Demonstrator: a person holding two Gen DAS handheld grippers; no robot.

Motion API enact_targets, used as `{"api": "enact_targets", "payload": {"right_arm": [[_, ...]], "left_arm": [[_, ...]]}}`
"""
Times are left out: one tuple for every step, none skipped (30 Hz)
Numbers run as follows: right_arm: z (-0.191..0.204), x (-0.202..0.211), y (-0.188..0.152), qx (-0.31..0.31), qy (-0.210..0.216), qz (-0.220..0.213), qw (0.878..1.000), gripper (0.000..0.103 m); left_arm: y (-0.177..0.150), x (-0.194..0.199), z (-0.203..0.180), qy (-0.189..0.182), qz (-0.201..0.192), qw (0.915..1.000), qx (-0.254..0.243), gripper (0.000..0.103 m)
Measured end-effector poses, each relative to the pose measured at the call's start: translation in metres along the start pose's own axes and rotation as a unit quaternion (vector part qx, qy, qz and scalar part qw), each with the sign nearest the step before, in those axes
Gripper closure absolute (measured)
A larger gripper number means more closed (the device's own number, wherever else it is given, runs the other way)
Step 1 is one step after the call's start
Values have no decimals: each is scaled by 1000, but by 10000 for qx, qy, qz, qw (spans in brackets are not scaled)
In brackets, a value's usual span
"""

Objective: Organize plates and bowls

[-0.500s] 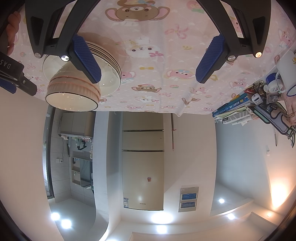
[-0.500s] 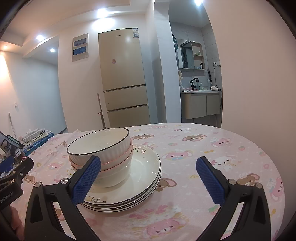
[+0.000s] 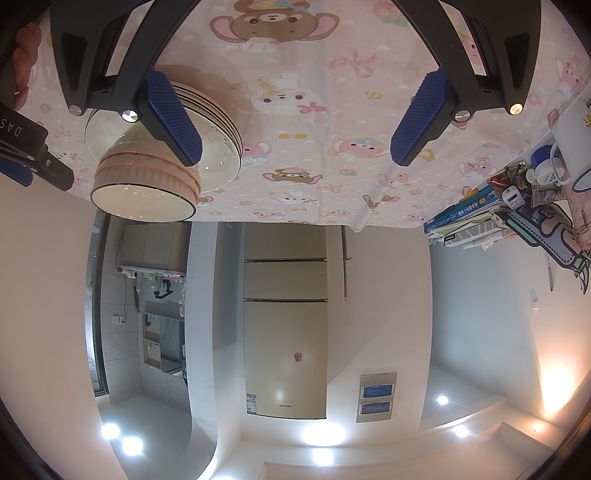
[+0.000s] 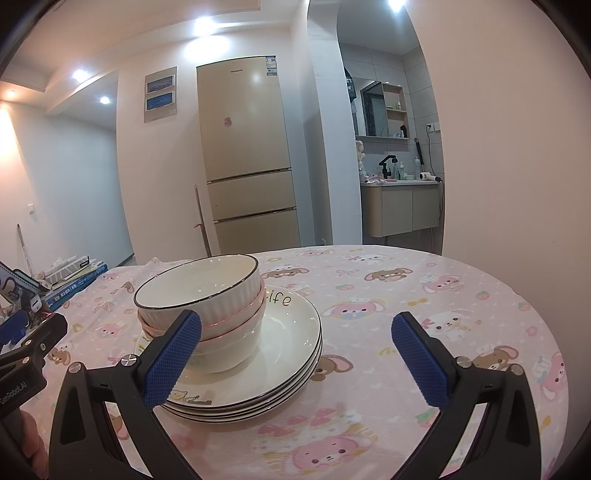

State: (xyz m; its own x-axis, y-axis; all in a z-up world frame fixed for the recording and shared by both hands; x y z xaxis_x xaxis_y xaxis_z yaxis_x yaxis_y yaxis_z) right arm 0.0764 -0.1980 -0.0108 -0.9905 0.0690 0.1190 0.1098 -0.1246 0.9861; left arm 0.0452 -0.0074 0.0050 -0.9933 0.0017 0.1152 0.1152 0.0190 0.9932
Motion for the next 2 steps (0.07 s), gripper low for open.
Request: {"api": "enact_targets", "payload": {"right_arm": [[0,0,0,0,-1,0,10000,0],[0,0,0,0,-2,1,10000,0]], "left_arm": [[0,0,0,0,-1,10000,-1,0],[0,0,0,-1,1,10000,0,0]]}}
Point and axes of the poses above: each gripper's, at about its wrist camera, not at the fingertips, and x roughly against the way its jaws point, z to its left, y to its top, the point moved 3 cm from there along -x, roughly the way its jaws point, and after that the axes turned 11 degrees about -z, right-handed, at the moved point
